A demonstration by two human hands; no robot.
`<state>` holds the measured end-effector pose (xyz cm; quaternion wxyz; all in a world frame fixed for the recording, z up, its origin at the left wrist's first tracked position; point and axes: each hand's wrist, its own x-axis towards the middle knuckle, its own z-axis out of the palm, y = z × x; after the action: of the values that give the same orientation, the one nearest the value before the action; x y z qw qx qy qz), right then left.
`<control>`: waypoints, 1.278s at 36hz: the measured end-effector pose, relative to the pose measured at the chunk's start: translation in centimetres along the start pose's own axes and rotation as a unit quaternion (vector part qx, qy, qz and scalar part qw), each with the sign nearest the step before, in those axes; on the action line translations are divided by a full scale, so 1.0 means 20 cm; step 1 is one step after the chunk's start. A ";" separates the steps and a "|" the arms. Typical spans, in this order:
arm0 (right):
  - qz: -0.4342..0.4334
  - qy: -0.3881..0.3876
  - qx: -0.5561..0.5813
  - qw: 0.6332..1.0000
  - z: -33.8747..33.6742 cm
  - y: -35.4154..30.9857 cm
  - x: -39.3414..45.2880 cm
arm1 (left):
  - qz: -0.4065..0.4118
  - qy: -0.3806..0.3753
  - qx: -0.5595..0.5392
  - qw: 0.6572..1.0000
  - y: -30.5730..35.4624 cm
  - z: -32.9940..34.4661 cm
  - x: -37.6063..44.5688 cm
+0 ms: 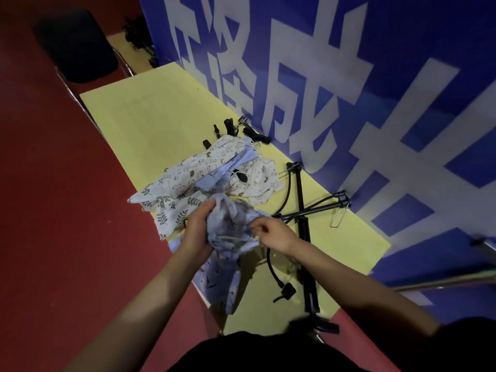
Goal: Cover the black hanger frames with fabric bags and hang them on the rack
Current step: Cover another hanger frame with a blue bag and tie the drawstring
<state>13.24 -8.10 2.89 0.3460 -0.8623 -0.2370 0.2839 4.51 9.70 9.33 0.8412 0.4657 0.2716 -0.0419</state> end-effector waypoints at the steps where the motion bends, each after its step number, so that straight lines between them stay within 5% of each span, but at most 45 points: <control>1: -0.015 0.030 0.089 0.995 -0.01 -0.01 -0.02 | 0.000 -0.012 -0.010 1.000 0.02 0.03 0.01; 6: -0.018 0.250 0.272 0.929 -0.07 0.01 -0.06 | 0.007 0.040 0.056 0.998 0.08 0.03 0.06; 11: 0.147 0.347 0.302 0.876 -0.13 0.23 -0.03 | -0.044 0.126 0.176 0.975 0.02 -0.10 0.11; 23: 0.395 0.179 0.397 0.809 -0.10 0.27 0.19 | 0.099 0.195 0.177 0.959 0.13 -0.13 0.17; 35: 0.420 0.147 0.575 0.686 0.06 0.31 0.46 | 0.093 0.241 0.185 0.948 0.22 -0.12 0.30; 40: 0.402 0.187 0.553 0.706 0.07 0.24 0.50 | 0.086 0.261 0.228 0.934 0.25 -0.22 0.38; 46: 0.327 0.267 0.388 0.819 0.01 0.06 0.48 | 0.059 0.266 0.194 0.942 0.29 -0.25 0.40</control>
<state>20.36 -2.99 -1.19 0.5883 -0.7258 0.2901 0.2071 11.13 18.57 7.61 0.6326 0.6291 0.4444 0.0813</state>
